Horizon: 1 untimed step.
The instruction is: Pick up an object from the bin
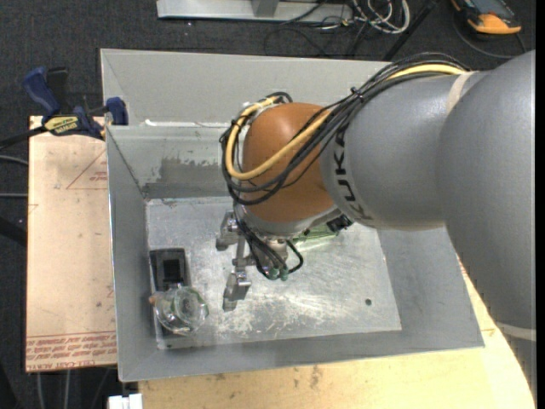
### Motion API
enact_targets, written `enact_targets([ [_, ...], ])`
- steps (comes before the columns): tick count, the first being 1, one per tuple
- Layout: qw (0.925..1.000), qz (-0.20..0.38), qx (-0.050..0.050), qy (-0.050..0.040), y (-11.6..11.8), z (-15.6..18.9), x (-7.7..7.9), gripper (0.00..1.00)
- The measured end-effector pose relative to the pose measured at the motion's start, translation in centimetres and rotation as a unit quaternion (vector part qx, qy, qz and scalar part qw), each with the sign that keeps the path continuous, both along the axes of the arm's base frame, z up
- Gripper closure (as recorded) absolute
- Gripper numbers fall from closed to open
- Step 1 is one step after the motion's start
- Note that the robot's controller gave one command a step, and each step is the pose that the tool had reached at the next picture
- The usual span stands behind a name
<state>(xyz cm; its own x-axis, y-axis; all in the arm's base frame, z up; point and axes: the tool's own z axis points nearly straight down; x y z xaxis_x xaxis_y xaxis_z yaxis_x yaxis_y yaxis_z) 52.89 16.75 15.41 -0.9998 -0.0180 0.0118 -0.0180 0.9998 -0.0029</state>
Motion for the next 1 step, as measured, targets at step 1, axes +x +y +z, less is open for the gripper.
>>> enact_targets([
  [1, 0.9998, 0.019, 0.003, -0.0068, 3.35, 2.56, 2.42, 0.00],
])
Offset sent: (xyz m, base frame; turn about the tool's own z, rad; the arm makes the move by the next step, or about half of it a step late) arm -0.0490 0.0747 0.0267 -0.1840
